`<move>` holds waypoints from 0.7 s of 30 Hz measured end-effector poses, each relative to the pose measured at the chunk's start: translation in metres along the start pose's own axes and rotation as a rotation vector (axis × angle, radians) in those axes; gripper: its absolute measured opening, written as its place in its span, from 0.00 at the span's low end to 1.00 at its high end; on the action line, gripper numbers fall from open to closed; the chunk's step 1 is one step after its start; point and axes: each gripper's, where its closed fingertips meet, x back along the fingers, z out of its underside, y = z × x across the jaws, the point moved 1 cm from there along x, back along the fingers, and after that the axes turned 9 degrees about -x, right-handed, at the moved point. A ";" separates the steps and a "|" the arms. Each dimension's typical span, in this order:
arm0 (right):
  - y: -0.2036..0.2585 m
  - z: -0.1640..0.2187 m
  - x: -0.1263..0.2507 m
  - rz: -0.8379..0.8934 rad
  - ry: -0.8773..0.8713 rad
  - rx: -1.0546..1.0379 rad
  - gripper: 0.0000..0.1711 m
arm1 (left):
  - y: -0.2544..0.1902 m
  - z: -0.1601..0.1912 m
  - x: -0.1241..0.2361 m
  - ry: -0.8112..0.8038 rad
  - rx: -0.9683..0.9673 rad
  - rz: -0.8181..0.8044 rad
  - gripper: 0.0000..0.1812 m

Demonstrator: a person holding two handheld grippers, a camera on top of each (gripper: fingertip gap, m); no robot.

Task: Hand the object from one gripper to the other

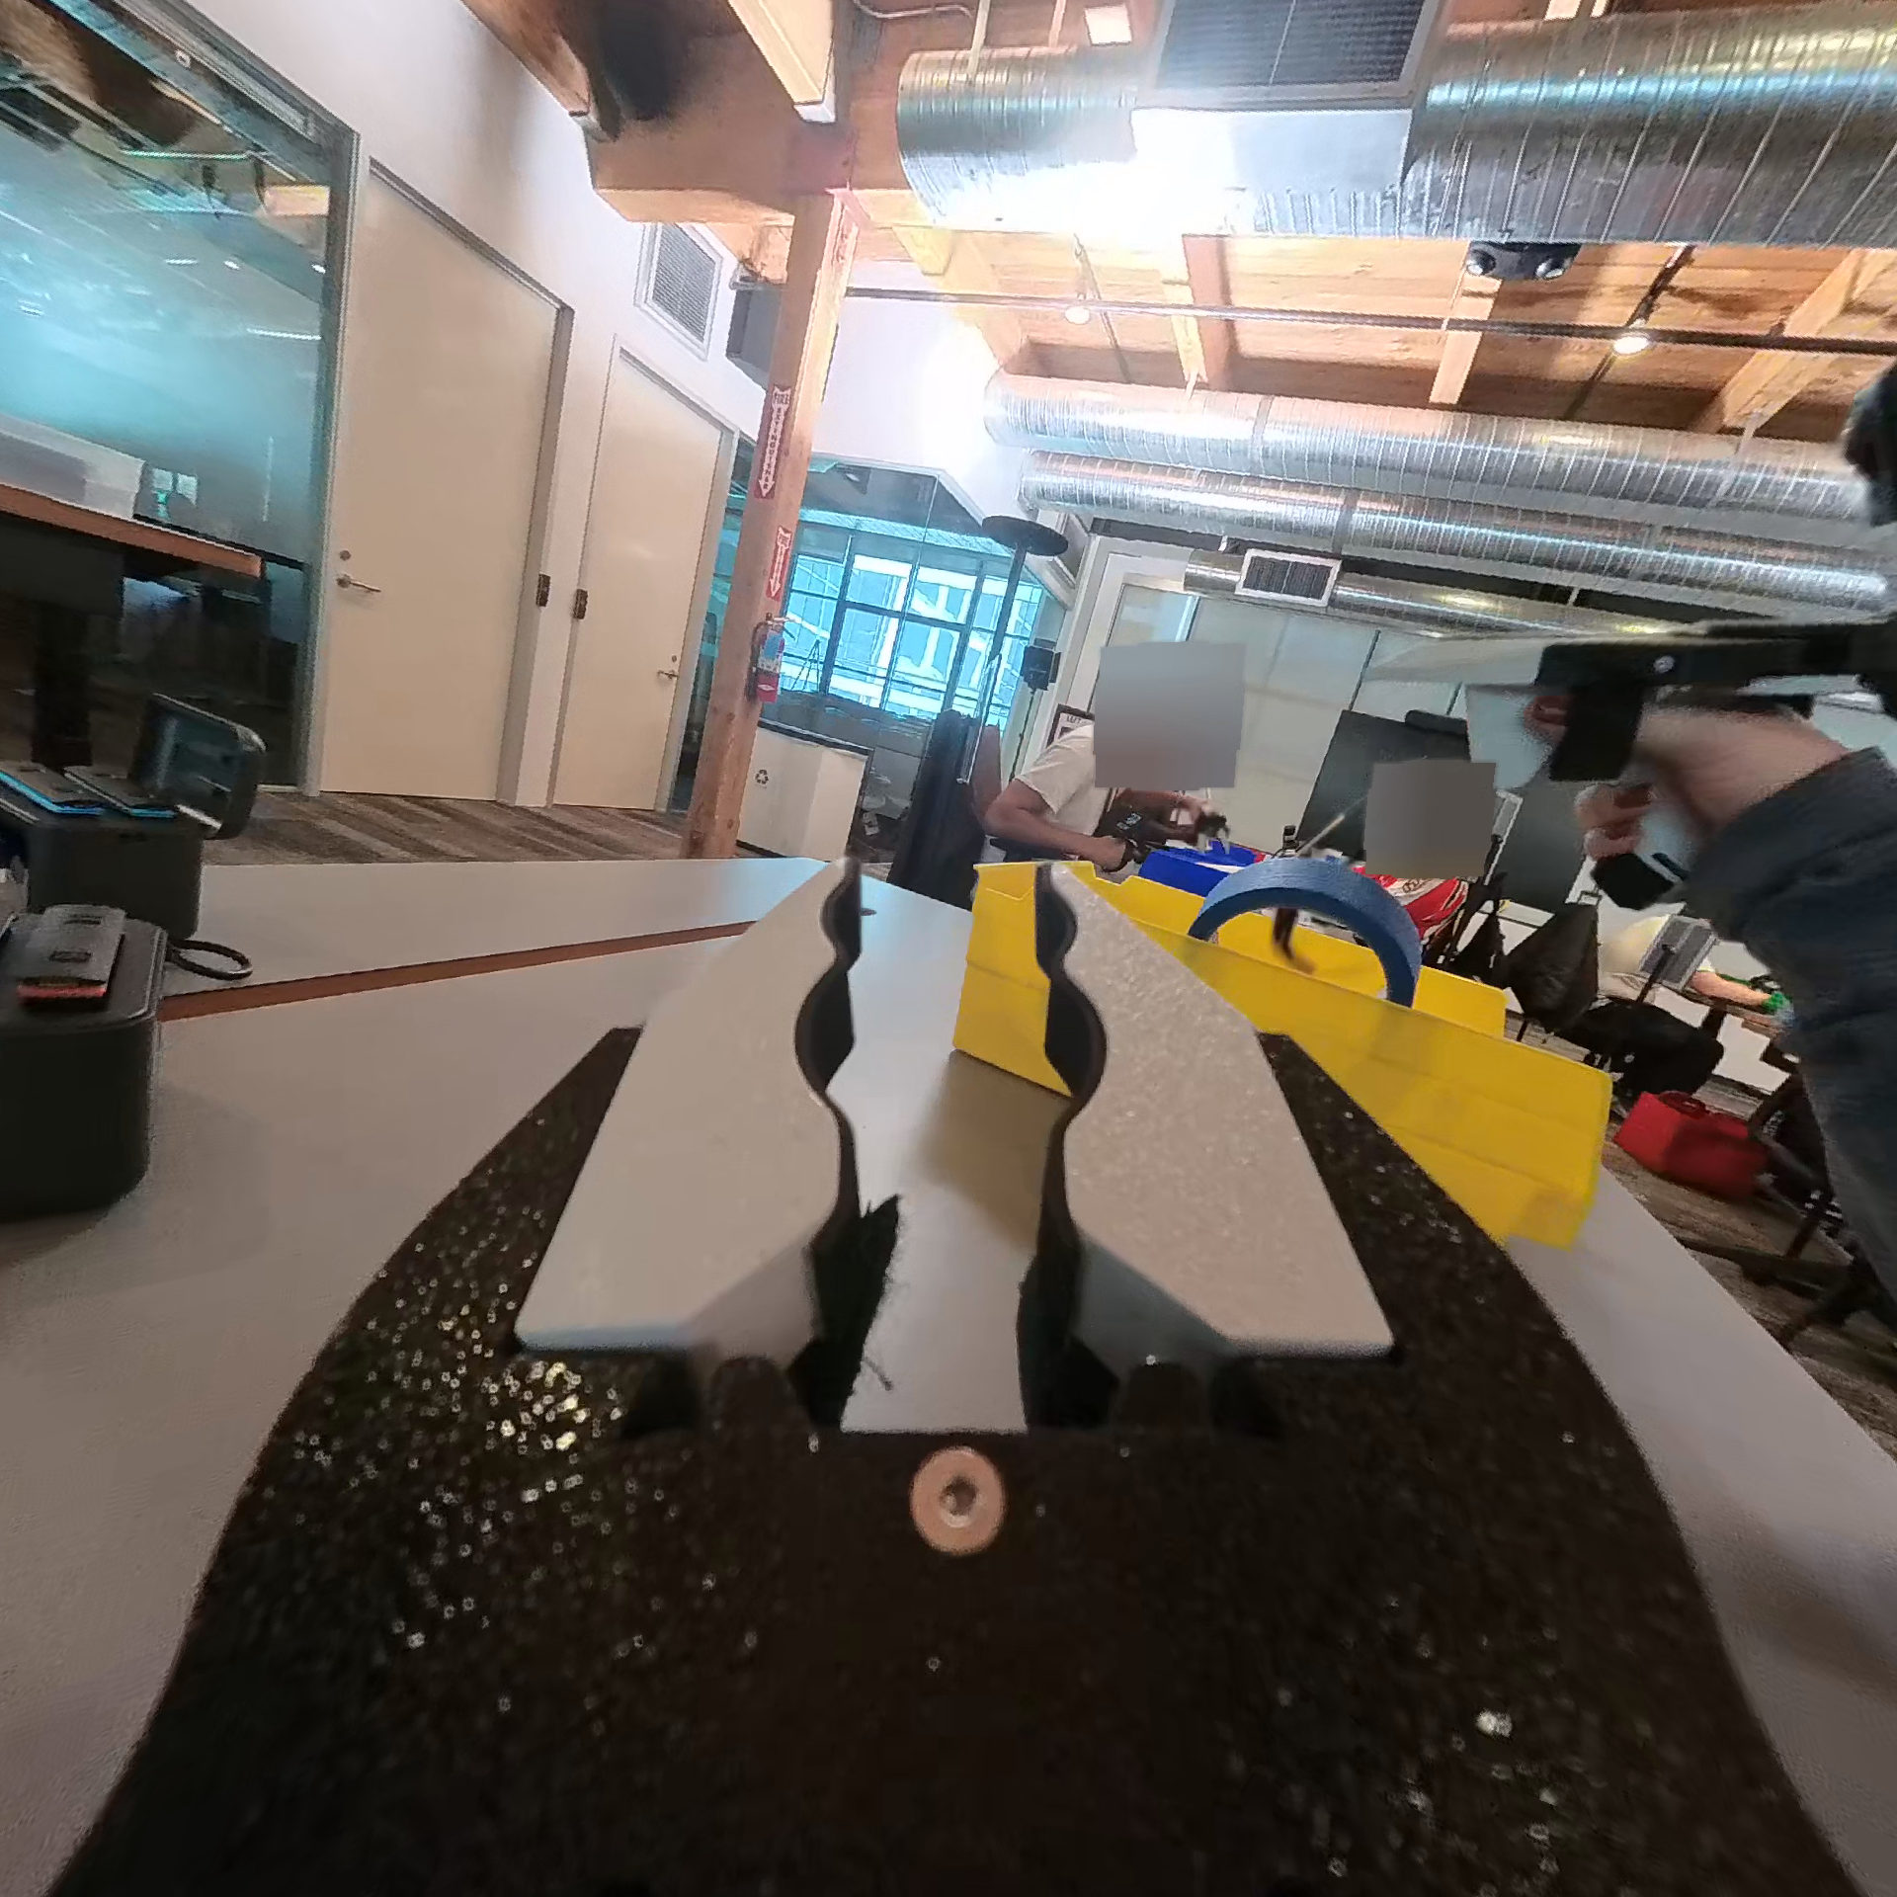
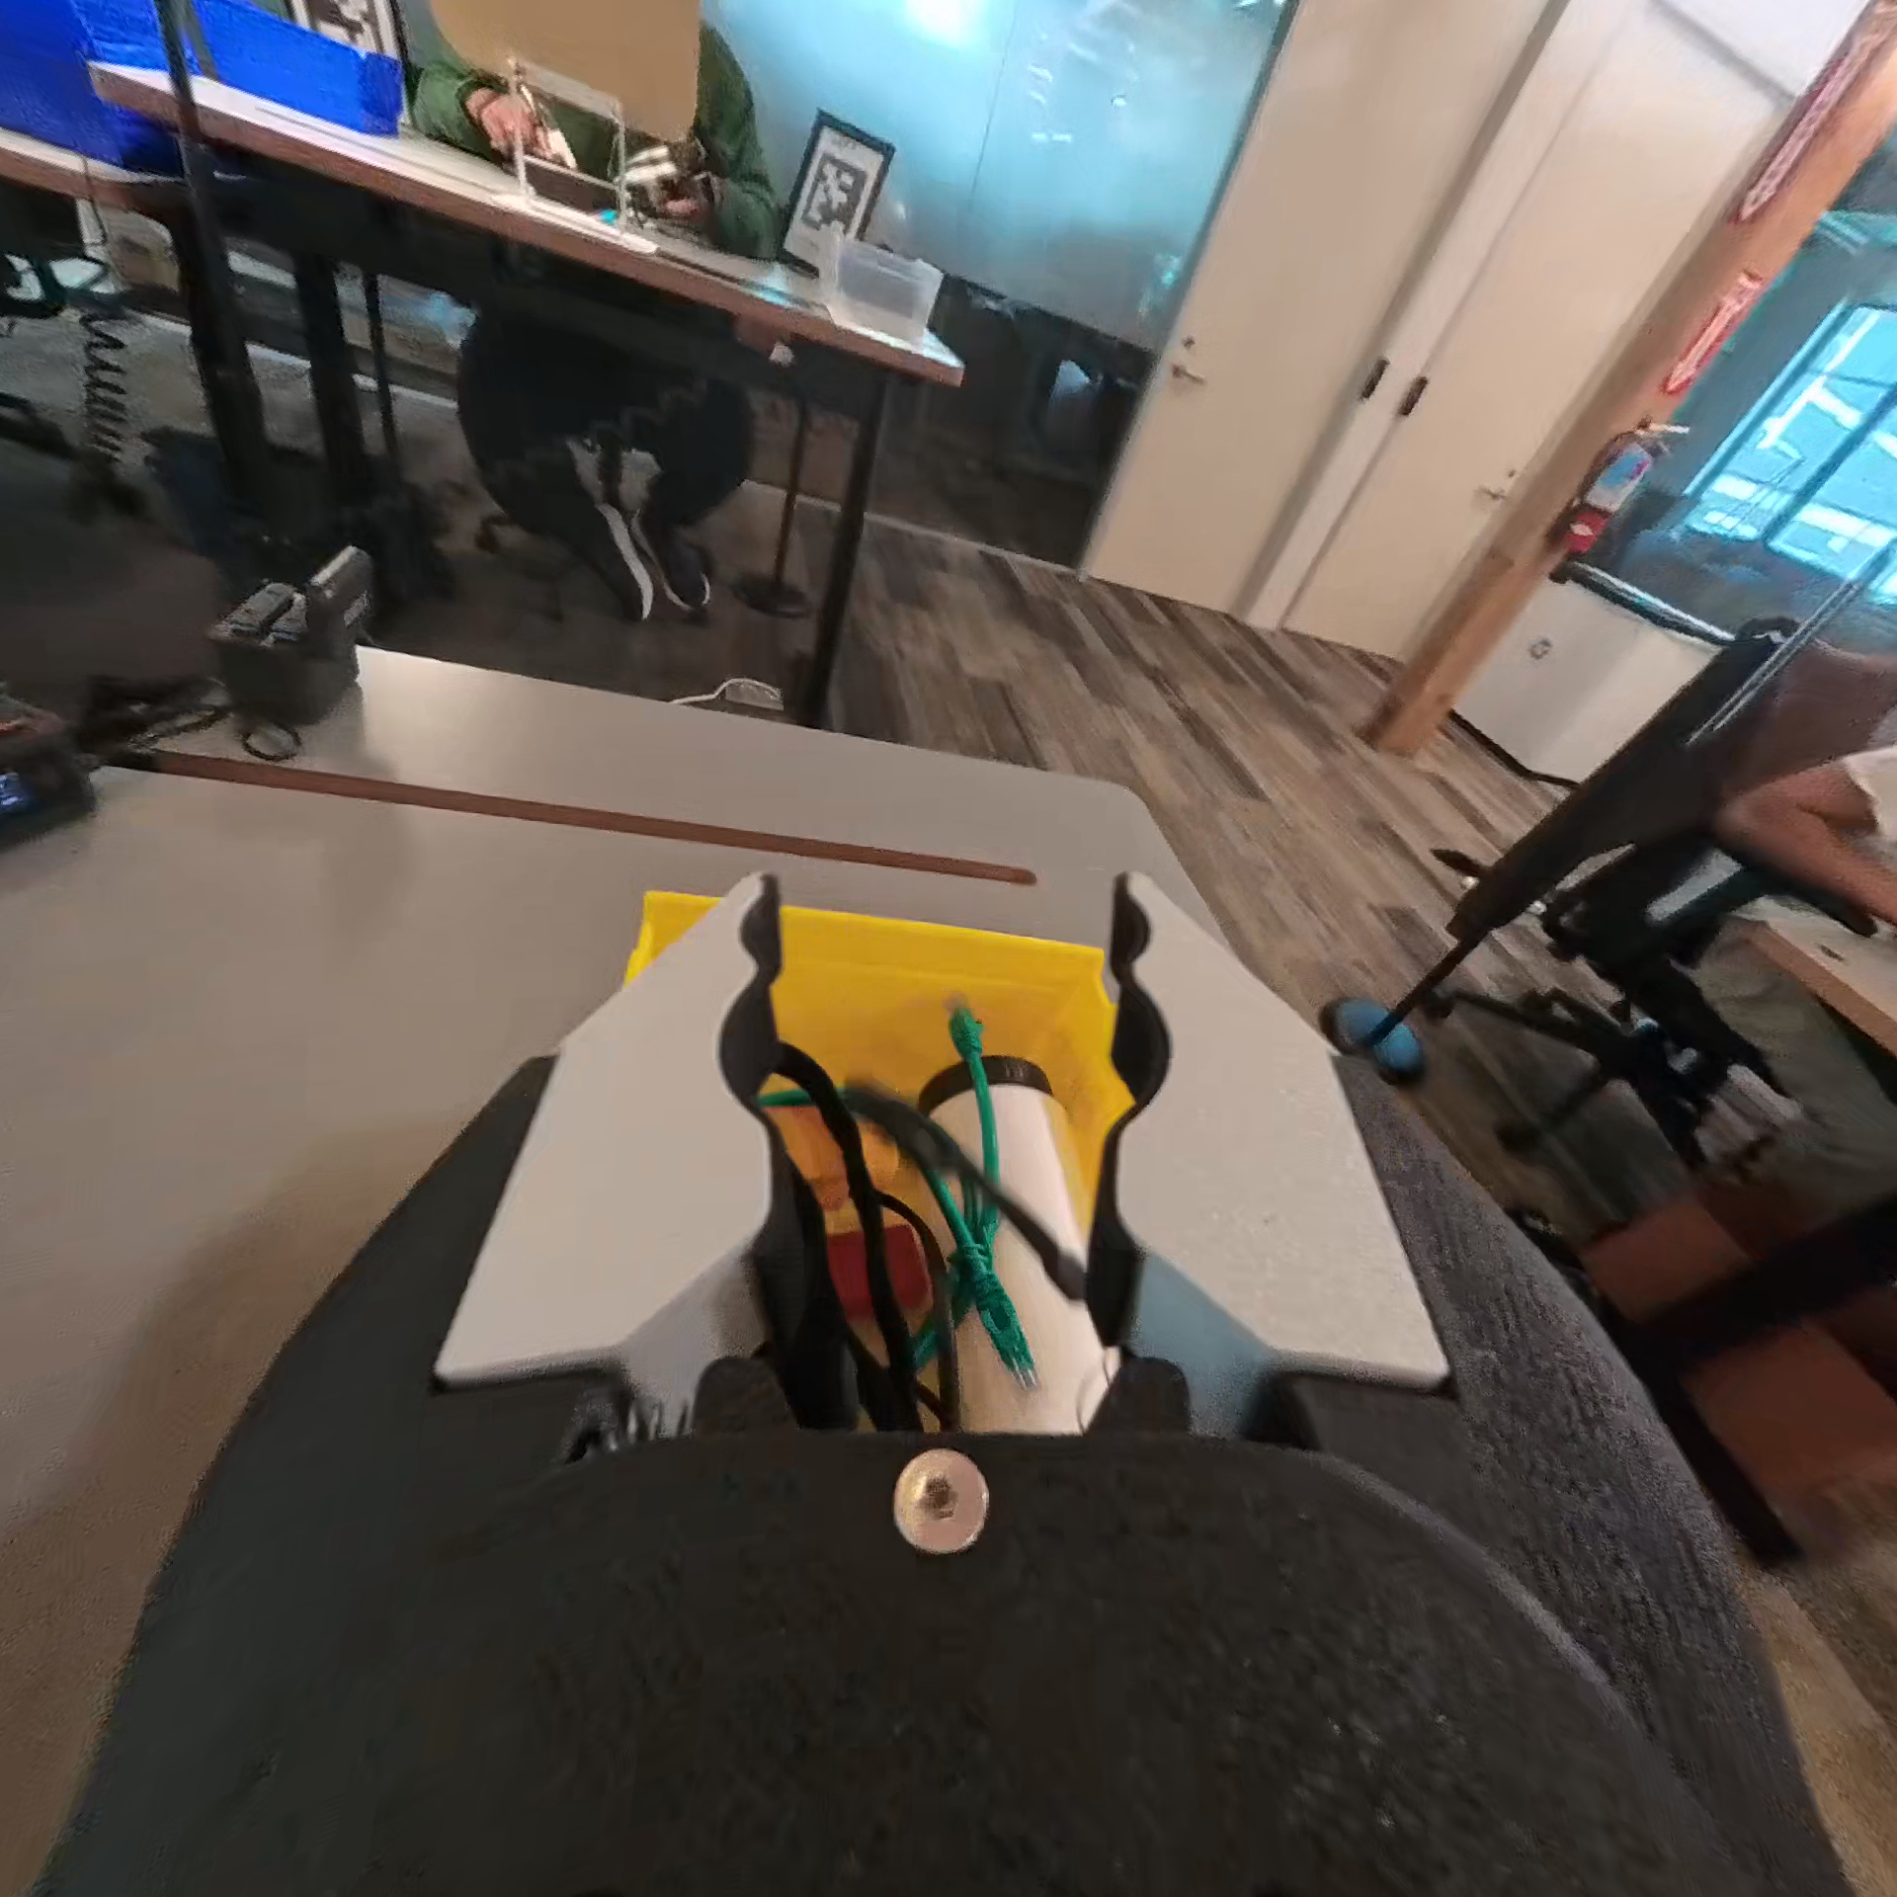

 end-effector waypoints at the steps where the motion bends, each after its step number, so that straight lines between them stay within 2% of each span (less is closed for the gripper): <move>1: 0.007 -0.006 0.001 -0.001 -0.038 0.015 0.42 | 0.000 0.000 0.000 0.004 -0.005 -0.003 0.18; 3: 0.032 -0.022 0.004 -0.029 -0.152 0.059 0.47 | 0.001 0.001 -0.001 0.009 -0.016 -0.015 0.18; 6: 0.105 -0.034 0.004 -0.235 -0.309 0.083 0.46 | 0.003 0.001 0.000 0.010 -0.036 -0.046 0.19; 9: 0.179 -0.020 -0.009 -0.447 -0.414 0.002 0.45 | 0.006 0.000 0.000 0.006 -0.050 -0.073 0.21; 11: 0.215 0.005 -0.028 -0.519 -0.431 -0.068 0.45 | 0.008 -0.001 0.001 0.002 -0.053 -0.090 0.23; 14: 0.234 0.051 -0.056 -0.470 -0.424 -0.131 0.45 | 0.011 -0.002 0.002 -0.010 -0.055 -0.111 0.27; 16: 0.249 0.073 -0.054 -0.510 -0.424 -0.124 0.45 | 0.013 -0.003 0.003 -0.017 -0.055 -0.122 0.29; 19: 0.266 0.079 -0.049 -0.548 -0.453 0.011 0.45 | 0.014 -0.001 0.001 -0.005 -0.055 -0.130 0.34; 21: 0.266 0.079 -0.050 -0.553 -0.467 0.021 0.45 | 0.014 -0.001 0.001 0.001 -0.071 -0.139 0.39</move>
